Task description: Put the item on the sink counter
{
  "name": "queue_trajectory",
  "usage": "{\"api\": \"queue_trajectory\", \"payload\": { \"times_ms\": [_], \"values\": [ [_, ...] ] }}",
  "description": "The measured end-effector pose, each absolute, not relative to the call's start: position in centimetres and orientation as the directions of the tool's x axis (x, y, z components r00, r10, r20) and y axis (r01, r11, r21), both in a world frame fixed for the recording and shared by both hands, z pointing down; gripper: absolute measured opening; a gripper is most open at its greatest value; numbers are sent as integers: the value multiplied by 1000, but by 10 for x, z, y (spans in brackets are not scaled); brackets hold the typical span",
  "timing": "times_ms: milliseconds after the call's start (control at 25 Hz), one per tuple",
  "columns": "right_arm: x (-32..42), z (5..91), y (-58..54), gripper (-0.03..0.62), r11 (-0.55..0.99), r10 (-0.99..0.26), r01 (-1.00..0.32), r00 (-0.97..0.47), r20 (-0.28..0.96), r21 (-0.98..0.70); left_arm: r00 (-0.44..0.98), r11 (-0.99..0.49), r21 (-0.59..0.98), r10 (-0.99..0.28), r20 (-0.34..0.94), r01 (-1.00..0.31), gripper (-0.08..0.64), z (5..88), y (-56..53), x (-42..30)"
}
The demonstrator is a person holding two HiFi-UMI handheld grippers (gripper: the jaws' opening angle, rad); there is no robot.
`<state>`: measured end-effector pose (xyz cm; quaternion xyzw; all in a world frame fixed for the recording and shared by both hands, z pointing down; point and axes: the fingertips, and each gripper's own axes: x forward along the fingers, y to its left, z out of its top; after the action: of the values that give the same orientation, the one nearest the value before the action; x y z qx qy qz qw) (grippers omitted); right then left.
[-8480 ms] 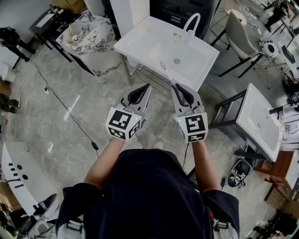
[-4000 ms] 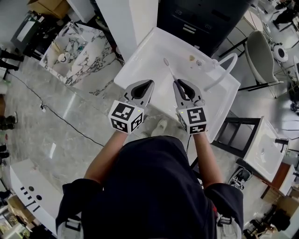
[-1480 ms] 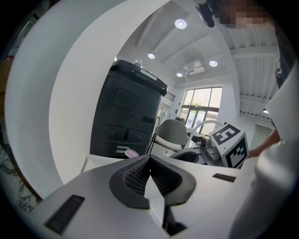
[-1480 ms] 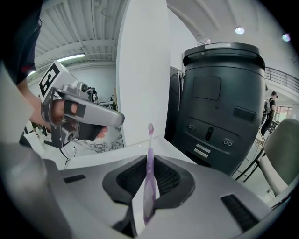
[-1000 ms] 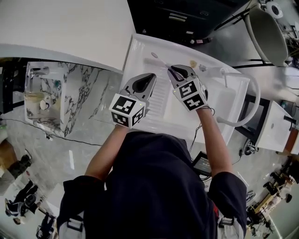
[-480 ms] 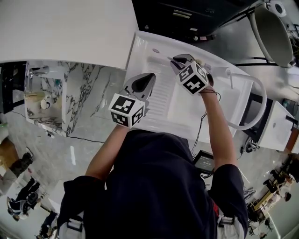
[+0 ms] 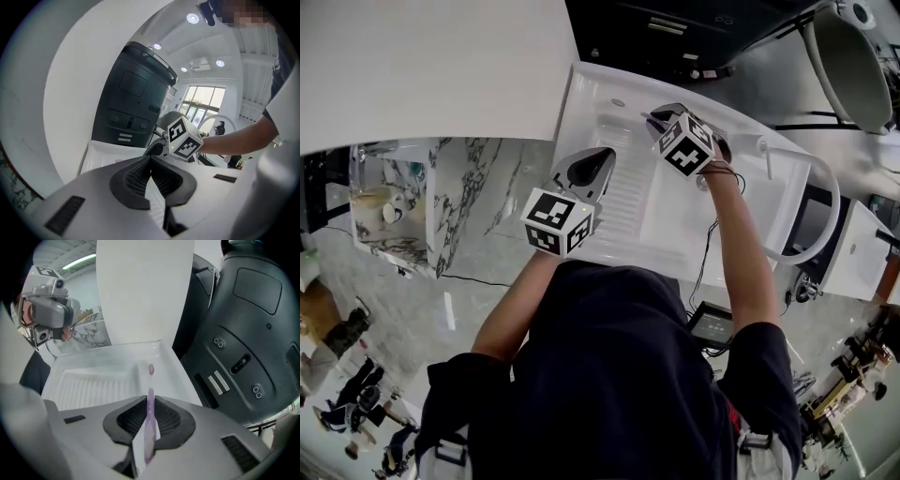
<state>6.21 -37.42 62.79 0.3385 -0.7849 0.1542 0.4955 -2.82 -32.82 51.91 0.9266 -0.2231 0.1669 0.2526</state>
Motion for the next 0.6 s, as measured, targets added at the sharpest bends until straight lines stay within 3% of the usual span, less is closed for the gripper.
{"api": "queue_trajectory", "payload": {
  "times_ms": [600],
  "values": [
    [72,657,-384,67,779,-308,-615,-206,929,122,860,-787,417,-265,437,-455,11,529,-318,-15]
  ]
}}
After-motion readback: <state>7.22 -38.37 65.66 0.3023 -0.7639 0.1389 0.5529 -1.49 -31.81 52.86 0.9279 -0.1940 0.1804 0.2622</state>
